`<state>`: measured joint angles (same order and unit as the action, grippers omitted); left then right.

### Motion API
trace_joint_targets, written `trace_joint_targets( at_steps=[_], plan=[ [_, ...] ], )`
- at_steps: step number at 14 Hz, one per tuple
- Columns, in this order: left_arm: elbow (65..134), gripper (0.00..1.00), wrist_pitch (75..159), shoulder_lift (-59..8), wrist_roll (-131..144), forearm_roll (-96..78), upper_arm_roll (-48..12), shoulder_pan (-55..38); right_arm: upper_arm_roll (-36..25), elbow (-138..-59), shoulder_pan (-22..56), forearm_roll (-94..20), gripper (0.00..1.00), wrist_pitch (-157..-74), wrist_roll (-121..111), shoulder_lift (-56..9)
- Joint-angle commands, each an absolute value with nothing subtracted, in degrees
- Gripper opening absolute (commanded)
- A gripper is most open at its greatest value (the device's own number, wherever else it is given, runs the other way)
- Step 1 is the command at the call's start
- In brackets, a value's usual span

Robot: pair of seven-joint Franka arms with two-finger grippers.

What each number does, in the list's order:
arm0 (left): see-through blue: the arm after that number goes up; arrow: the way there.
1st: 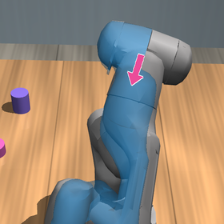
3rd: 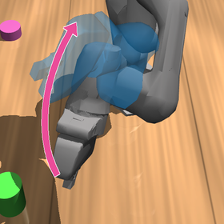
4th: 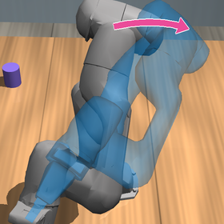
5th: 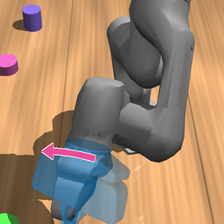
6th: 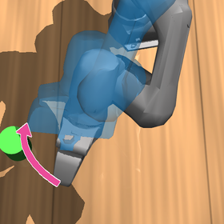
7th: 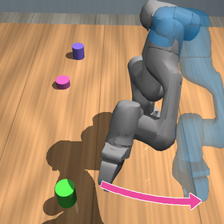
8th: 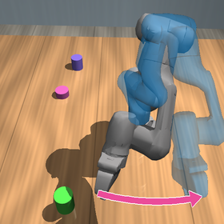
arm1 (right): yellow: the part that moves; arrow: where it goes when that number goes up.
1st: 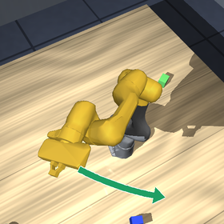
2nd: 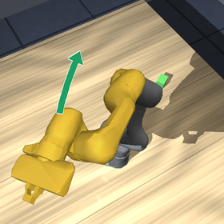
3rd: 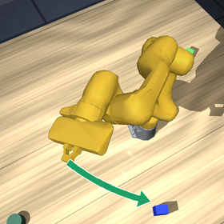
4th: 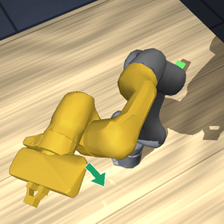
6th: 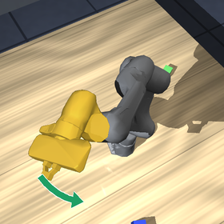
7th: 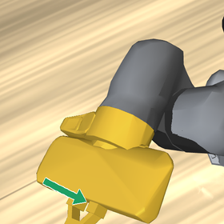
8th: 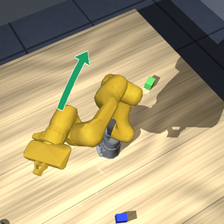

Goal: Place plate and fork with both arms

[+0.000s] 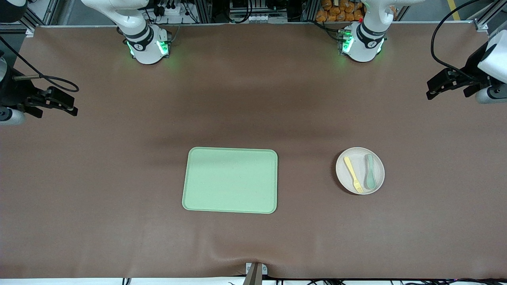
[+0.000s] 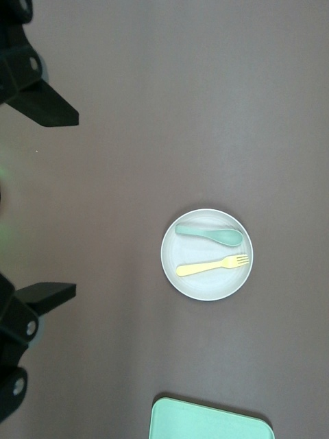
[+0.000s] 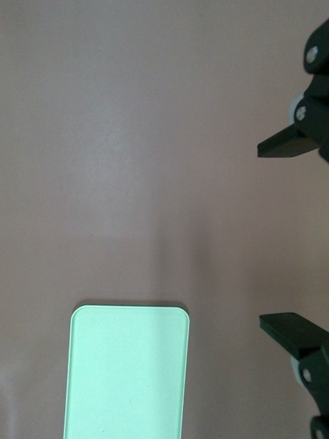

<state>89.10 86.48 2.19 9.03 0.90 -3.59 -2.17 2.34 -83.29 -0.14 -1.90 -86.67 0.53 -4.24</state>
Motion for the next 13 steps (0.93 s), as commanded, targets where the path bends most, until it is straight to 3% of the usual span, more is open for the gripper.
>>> trace_joint_targets(
  at_steps=[1,13],
  plan=[
    [89.12,1.00,85.52,3.25,8.00,0.70,-3.87,-1.85,2.29,-83.76,-0.53,-2.55,1.00,-86.40,-0.70,-3.52],
    [89.65,1.00,85.95,2.37,8.00,1.23,-4.13,-2.02,2.29,-83.67,-0.53,-2.55,1.00,-86.40,-0.62,-3.52]
  ],
)
